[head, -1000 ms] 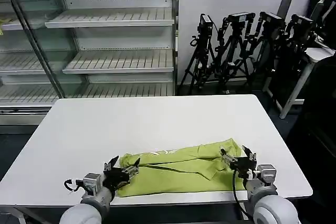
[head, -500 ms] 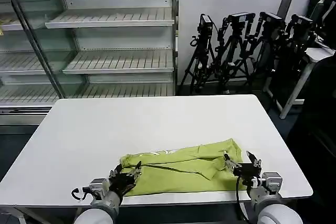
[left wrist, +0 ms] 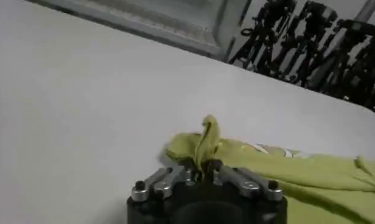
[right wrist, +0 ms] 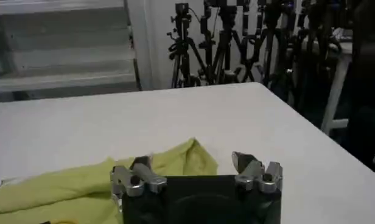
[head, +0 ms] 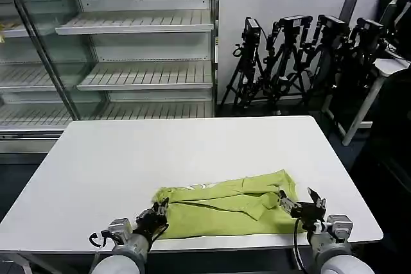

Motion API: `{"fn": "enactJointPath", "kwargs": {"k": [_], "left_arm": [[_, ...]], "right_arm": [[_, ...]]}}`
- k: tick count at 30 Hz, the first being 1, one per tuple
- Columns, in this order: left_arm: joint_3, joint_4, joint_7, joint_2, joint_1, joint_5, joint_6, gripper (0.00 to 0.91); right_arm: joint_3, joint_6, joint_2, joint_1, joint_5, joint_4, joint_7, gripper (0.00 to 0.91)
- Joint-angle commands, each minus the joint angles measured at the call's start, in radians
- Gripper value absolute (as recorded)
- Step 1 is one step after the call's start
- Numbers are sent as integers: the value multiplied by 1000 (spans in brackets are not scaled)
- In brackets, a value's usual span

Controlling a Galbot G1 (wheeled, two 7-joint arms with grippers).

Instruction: Fold and organize the clothes.

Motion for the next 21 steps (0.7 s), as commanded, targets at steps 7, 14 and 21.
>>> {"fn": "enactJointPath", "kwargs": {"k": [7, 14, 21], "left_arm": [[-293, -21, 4, 175, -1, -353, 8, 40], [-524, 25, 41, 314, 50, -467, 9, 40], [-595, -18, 53, 350, 36, -579, 9, 40]], "right_arm": [[18, 4, 11, -26, 1, 23, -1, 907], [40, 12, 9, -36, 16, 24, -5, 907], [47, 16, 11, -51, 15, 31, -6, 907]]}}
